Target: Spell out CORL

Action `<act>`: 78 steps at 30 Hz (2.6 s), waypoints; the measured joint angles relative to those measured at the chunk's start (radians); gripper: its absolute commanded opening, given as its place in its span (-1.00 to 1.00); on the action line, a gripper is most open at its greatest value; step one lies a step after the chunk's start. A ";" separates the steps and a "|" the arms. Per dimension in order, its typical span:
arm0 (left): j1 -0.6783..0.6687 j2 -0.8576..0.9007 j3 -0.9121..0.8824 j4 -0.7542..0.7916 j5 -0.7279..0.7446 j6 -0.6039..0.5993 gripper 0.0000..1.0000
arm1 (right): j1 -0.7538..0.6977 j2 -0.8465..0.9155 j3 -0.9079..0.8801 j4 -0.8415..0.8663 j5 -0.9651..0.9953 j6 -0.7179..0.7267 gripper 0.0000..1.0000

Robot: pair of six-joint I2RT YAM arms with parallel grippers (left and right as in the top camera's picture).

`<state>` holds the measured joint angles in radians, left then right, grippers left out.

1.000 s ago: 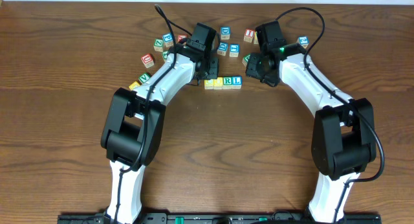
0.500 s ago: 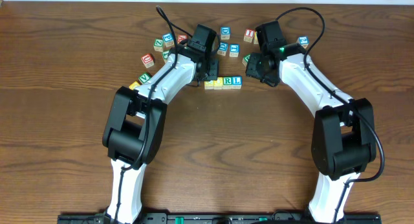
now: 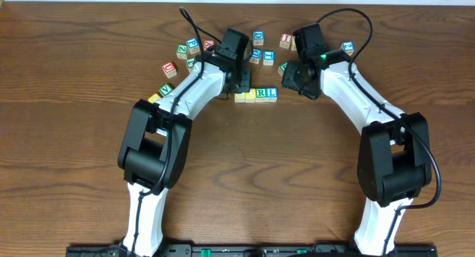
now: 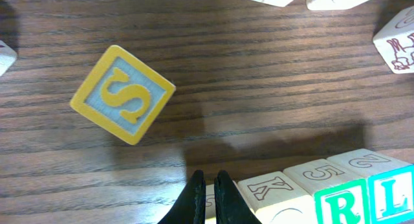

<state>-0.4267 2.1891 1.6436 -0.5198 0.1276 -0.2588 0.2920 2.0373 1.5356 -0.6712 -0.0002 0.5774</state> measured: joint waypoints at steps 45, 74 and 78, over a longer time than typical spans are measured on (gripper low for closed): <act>0.093 -0.049 0.053 -0.279 -0.004 0.004 -0.85 | 0.000 0.000 0.000 -0.001 0.000 0.000 -0.07; -0.008 -0.058 -0.011 -0.284 0.069 0.004 -0.85 | 0.000 0.000 0.000 0.000 0.000 0.000 -0.07; -0.008 -0.057 -0.012 -0.254 0.069 0.004 -0.86 | 0.000 0.000 0.000 0.000 0.001 0.000 -0.07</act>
<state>-0.4347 2.1319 1.6314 -0.7742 0.1967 -0.2550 0.2920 2.0373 1.5356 -0.6712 0.0006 0.5774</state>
